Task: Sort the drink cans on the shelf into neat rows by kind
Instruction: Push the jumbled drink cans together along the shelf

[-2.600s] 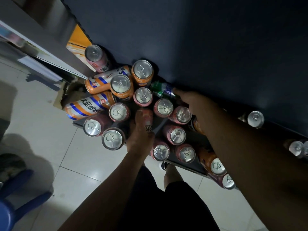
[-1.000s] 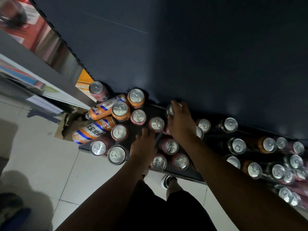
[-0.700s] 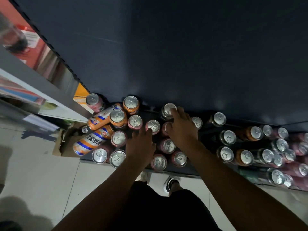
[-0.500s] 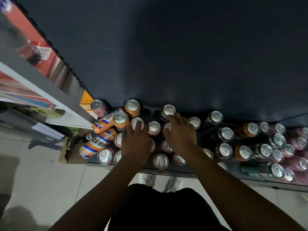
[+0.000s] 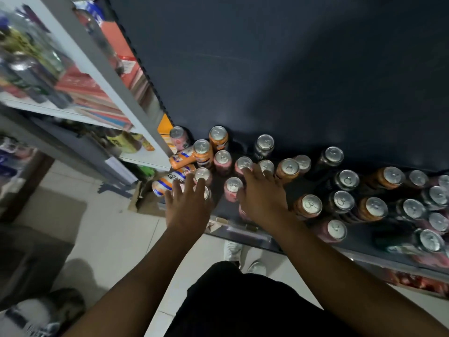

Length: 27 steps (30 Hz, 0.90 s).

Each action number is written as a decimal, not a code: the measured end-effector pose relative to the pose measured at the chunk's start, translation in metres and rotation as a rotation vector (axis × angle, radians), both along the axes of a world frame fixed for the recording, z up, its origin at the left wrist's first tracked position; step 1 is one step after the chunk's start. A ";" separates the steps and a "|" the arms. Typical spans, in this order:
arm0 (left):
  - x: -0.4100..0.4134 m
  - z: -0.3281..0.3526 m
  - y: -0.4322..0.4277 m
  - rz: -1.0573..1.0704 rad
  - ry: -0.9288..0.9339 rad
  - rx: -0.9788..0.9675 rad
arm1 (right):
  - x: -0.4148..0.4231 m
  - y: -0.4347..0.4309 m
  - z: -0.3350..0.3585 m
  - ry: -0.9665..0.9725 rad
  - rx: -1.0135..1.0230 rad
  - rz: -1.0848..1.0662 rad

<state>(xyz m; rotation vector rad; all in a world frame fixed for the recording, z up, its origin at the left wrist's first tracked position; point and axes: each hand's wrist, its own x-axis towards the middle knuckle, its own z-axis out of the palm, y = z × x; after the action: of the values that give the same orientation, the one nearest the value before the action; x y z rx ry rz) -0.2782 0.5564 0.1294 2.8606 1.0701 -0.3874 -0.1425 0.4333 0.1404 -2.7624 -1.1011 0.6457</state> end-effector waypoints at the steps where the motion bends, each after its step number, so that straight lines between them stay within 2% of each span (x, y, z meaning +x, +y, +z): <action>1: -0.007 0.001 -0.001 0.008 0.011 0.011 | -0.005 -0.002 0.001 0.006 0.008 0.012; 9: -0.034 -0.002 0.014 0.083 0.008 -0.013 | -0.022 0.004 0.004 0.000 0.015 0.063; 16: -0.040 -0.021 0.064 0.097 0.019 -0.057 | -0.024 0.054 -0.003 0.002 -0.005 0.080; 27: 0.000 -0.076 0.176 -0.096 0.084 -0.187 | -0.019 0.153 -0.027 0.056 -0.066 -0.031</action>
<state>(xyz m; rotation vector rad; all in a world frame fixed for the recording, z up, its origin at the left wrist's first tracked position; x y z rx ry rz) -0.2779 0.7325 0.0530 2.7576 0.8591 -0.5860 -0.1619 0.5862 0.1134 -2.7916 -1.0420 0.7632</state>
